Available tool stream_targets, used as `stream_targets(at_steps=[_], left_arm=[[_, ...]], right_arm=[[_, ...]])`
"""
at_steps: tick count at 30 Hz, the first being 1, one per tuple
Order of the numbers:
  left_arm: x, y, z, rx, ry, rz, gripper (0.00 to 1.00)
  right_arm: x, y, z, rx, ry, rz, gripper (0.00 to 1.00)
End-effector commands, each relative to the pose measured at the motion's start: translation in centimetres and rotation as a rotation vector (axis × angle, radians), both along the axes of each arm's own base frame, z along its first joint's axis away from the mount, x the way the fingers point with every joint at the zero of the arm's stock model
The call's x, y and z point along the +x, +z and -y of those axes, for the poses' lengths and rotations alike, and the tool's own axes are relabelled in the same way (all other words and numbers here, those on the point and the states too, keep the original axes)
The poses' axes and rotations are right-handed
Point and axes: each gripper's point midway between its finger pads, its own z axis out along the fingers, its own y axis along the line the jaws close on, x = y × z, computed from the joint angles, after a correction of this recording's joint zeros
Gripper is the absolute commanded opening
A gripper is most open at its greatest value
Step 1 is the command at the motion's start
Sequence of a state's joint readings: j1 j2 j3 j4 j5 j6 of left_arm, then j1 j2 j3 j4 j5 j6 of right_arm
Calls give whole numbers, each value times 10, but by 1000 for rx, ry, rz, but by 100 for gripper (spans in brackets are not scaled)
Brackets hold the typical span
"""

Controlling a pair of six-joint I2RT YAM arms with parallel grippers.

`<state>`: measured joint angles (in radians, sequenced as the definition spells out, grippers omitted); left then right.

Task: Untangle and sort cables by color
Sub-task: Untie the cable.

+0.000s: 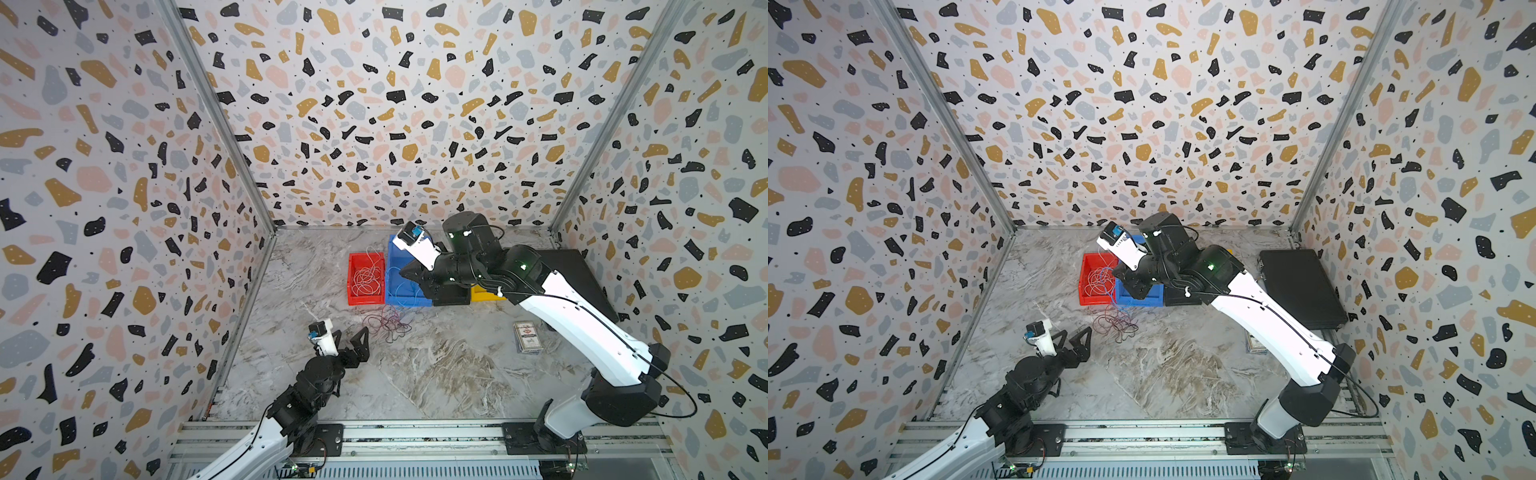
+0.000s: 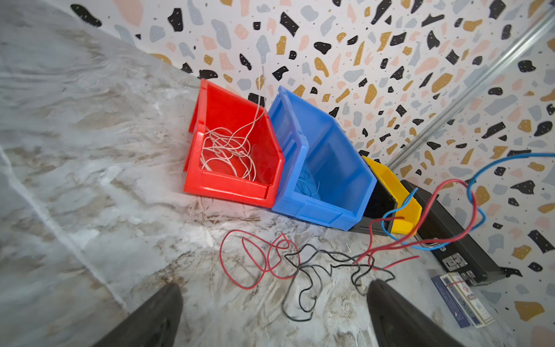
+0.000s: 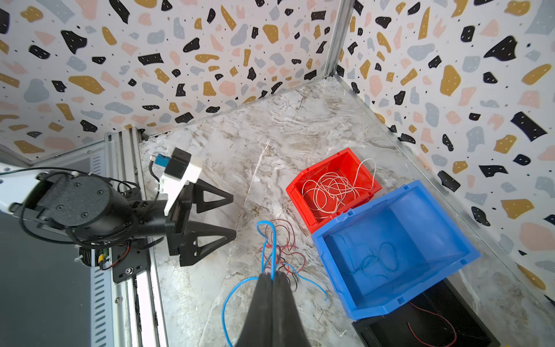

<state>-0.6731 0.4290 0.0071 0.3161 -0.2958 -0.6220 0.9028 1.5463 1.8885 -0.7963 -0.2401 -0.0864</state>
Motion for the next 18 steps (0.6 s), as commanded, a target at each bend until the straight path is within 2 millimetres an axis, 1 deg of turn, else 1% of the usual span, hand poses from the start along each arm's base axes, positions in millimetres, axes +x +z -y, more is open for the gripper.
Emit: stream_targets(at_steps=[1,4,6,9,12,14,16,18], left_arm=[[-11,49,37,35,-235,252,100],[-16,59,55,126,-337,346,100],[-16,59,65,219,-387,396,99],[-18,60,85,284,-495,446,100],[-11,55,90,325,-505,444,100],[-16,57,96,318,-541,474,100],[-22,62,101,275,-576,494,100],[-22,65,100,256,-570,492,100]], right_arm=[[-14,10,16,0,0,-13,0],[-15,4,20,-8,-9,-13,0],[-19,3,19,-2,3,-30,0],[-23,6,17,16,19,-49,0],[-26,7,19,15,25,-54,0],[-27,7,21,22,23,-47,0],[-27,4,22,22,19,-41,0],[-27,1,22,17,18,-46,0]])
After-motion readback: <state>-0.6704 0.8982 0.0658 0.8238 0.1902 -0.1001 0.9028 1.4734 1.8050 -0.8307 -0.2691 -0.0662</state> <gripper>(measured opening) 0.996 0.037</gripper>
